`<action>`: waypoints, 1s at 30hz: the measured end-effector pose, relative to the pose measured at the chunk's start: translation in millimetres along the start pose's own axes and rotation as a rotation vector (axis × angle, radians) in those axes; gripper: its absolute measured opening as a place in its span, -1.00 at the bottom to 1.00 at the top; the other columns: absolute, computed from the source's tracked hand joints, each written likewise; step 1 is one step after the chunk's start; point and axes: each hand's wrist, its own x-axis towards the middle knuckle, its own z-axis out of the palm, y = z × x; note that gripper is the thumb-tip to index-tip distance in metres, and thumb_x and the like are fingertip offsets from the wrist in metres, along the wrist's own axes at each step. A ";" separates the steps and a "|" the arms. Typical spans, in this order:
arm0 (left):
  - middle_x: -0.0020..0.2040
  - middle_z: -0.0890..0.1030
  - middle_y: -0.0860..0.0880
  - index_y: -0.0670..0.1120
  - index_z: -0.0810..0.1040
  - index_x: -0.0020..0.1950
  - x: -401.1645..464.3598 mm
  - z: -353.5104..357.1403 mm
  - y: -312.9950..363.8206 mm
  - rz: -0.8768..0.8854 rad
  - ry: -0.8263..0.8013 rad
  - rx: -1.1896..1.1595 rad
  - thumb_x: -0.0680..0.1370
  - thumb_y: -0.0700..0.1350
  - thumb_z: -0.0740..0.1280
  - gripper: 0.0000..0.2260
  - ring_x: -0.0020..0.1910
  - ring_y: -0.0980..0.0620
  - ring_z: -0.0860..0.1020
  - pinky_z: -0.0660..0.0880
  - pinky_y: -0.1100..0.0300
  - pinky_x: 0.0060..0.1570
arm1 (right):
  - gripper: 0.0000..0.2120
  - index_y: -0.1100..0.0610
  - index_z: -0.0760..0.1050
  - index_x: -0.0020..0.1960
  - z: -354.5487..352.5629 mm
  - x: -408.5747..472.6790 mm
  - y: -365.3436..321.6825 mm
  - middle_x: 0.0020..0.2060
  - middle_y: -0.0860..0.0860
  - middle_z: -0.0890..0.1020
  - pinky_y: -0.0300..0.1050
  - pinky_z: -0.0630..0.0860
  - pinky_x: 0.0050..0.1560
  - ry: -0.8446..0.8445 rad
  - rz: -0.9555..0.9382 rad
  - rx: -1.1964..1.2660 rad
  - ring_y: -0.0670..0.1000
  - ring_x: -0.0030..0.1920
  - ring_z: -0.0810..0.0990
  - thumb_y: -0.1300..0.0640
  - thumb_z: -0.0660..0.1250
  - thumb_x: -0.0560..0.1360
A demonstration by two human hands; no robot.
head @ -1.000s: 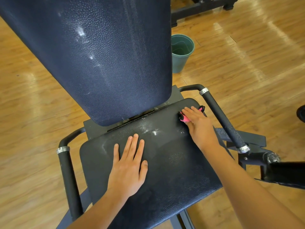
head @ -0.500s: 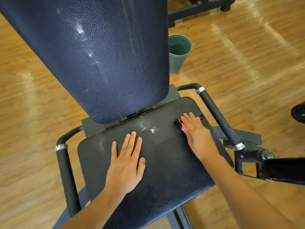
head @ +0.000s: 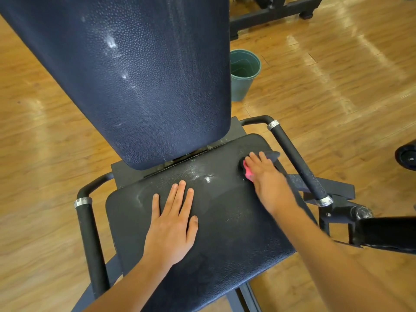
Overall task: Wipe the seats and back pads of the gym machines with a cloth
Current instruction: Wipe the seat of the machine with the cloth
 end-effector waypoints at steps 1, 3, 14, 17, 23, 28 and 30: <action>0.68 0.11 -0.12 -0.12 0.22 0.65 0.0 0.0 -0.1 0.000 -0.001 -0.001 0.66 0.07 0.03 -0.43 0.66 -0.08 0.07 0.10 -0.31 0.54 | -0.56 0.29 0.43 0.37 8.3 -7.0 -7.2 0.36 0.24 0.46 0.22 0.37 0.37 0.010 0.013 -0.007 0.27 0.41 0.38 0.37 0.35 0.49; 0.68 0.12 -0.12 -0.13 0.23 0.64 0.1 -0.2 0.5 0.003 0.005 -0.004 0.66 0.07 0.03 -0.43 0.66 -0.08 0.08 0.11 -0.32 0.54 | -0.56 0.32 0.52 0.27 21.8 -25.8 -15.2 0.24 0.25 0.56 0.24 0.50 0.25 0.051 -0.013 -0.019 0.30 0.30 0.51 0.39 0.46 0.40; 0.67 0.13 -0.13 -0.13 0.24 0.64 0.2 -1.0 0.4 0.002 0.007 0.001 0.66 0.07 0.03 -0.43 0.65 -0.09 0.11 0.14 -0.33 0.52 | -0.46 0.31 0.51 0.22 -20.4 14.0 9.6 0.20 0.22 0.57 0.11 0.39 0.34 0.135 -0.059 -0.189 0.27 0.27 0.51 0.38 0.54 0.27; 0.68 0.12 -0.12 -0.12 0.23 0.64 0.5 -1.8 0.1 0.002 -0.001 0.011 0.67 0.08 0.02 -0.43 0.66 -0.08 0.08 0.12 -0.31 0.53 | -0.63 0.27 0.46 0.31 -2.7 19.8 4.6 0.23 0.19 0.53 0.18 0.42 0.25 0.081 -0.011 -0.132 0.28 0.27 0.47 0.32 0.34 0.51; 0.68 0.11 -0.12 -0.13 0.23 0.64 0.5 -0.7 0.4 0.003 0.001 0.009 0.66 0.08 0.04 -0.43 0.66 -0.08 0.08 0.12 -0.32 0.53 | -0.53 0.18 0.45 0.37 27.6 -24.1 -27.7 0.24 0.11 0.55 0.21 0.41 0.35 0.044 -0.130 -0.021 0.21 0.31 0.49 0.34 0.35 0.47; 0.68 0.11 -0.12 -0.13 0.23 0.64 0.4 -0.5 0.2 0.007 -0.003 0.018 0.66 0.08 0.03 -0.43 0.66 -0.09 0.09 0.12 -0.31 0.53 | -0.57 0.22 0.44 0.40 17.3 -18.1 -15.0 0.37 0.13 0.49 0.04 0.21 0.48 0.047 -0.094 0.076 0.15 0.43 0.40 0.35 0.28 0.54; 0.68 0.10 -0.12 -0.13 0.23 0.64 -0.2 -0.5 0.3 0.002 -0.001 0.019 0.66 0.08 0.03 -0.43 0.66 -0.08 0.09 0.11 -0.31 0.53 | -0.59 0.31 0.48 0.33 -4.4 -1.1 -12.5 0.32 0.22 0.52 0.09 0.32 0.42 0.154 -0.007 0.114 0.22 0.38 0.45 0.40 0.33 0.48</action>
